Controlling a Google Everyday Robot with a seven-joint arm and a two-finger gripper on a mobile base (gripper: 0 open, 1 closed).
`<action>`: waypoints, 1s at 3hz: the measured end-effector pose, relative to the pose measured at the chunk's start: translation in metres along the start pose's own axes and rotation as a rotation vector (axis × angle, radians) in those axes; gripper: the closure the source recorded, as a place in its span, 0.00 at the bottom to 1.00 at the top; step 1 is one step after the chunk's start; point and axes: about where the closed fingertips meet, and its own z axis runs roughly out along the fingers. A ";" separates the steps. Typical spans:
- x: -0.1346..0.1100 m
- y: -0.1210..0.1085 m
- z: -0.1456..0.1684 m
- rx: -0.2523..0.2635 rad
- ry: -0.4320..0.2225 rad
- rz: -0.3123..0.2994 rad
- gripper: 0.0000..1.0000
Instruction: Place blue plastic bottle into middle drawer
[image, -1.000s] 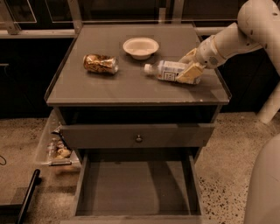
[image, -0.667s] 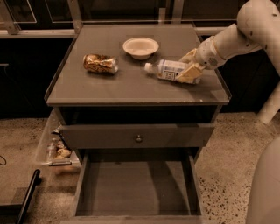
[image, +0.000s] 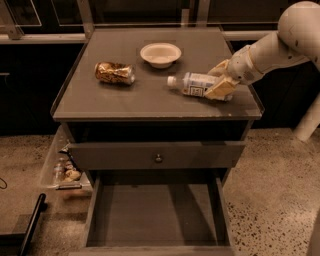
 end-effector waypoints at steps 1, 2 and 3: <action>-0.004 0.017 -0.015 0.016 -0.013 -0.037 1.00; -0.001 0.040 -0.029 0.037 -0.022 -0.069 1.00; 0.006 0.068 -0.041 0.064 -0.021 -0.098 1.00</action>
Offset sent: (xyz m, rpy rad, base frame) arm -0.0847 -0.0169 0.0159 -0.0149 -0.1202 0.0351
